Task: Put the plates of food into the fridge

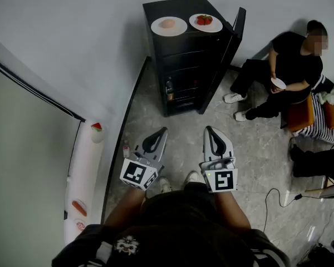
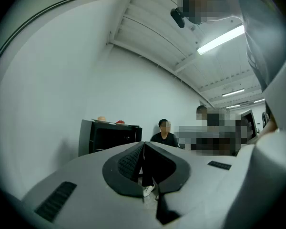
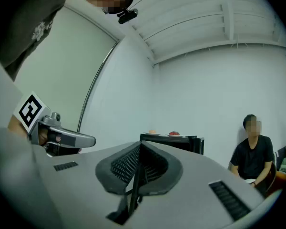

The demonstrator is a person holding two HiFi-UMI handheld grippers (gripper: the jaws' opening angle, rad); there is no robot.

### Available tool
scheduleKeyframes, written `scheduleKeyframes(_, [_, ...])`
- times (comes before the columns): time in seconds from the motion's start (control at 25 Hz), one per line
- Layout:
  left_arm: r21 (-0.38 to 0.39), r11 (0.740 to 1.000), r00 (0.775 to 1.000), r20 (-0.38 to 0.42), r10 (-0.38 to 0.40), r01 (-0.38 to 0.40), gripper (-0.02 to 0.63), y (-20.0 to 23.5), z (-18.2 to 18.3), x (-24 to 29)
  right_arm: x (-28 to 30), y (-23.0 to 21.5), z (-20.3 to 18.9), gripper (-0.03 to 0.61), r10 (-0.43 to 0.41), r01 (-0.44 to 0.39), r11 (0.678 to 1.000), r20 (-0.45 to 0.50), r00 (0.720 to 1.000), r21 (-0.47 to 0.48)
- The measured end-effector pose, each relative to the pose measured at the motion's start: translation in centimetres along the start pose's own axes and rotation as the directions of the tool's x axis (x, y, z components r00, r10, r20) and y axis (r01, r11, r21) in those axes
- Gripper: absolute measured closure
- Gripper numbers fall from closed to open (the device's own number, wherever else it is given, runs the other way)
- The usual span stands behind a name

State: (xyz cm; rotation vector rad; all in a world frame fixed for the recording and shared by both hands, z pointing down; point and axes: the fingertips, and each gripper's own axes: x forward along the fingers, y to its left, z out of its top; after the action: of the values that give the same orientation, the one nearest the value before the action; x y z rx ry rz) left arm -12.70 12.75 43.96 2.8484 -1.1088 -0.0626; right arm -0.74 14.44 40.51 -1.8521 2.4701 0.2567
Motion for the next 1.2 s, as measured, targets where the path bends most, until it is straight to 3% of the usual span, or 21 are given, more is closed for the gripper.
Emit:
scheduleKeyframes(0.12, [0.033,0.999,1.0,0.016,-0.023,0.022,0.591,-0.4,0.5,0.2,-0.1,0.3,-0.2,0.555,-0.004,0.004,1.0,-0.004,1.0,0.008])
scheduleKeyframes(0.32, [-0.02,0.999,0.999,0.041,-0.025,0.026,0.591,-1.4,1.1,0.0,-0.5,0.7,0.3,0.555,0.026,-0.026,1.0,0.019,0.999,0.006])
scheduleKeyframes(0.52, [0.115,0.993,0.998,0.059,-0.005,-0.002,0.591,-4.0,2.2,0.2,-1.7,0.5,1.4,0.555,0.034,-0.035,0.999,0.055,0.998,0.033])
scheduleKeyframes(0.72, [0.09,0.996,1.0,0.028,0.007,-0.009,0.591,-5.0,2.0,1.5,-2.4,-1.3,2.0,0.555,0.007,-0.012,0.998,0.088,0.996,0.057])
scheduleKeyframes(0.92, [0.07,0.998,1.0,-0.014,0.001,0.0,0.591,-6.0,0.8,3.5,-2.6,-3.5,0.4,0.555,0.031,-0.033,0.998,0.036,0.999,0.048])
scheduleKeyframes(1.08, [0.019,0.999,0.999,-0.017,0.029,-0.029,0.591,-6.3,0.4,4.9,-2.5,-5.4,0.4,0.555,0.04,-0.044,0.997,0.055,0.998,0.063])
scheduleKeyframes(1.2, [0.022,0.999,0.999,-0.023,0.048,-0.048,0.591,-6.7,0.1,5.6,-2.6,-6.7,0.1,0.555,0.049,-0.054,0.996,0.063,0.997,0.077])
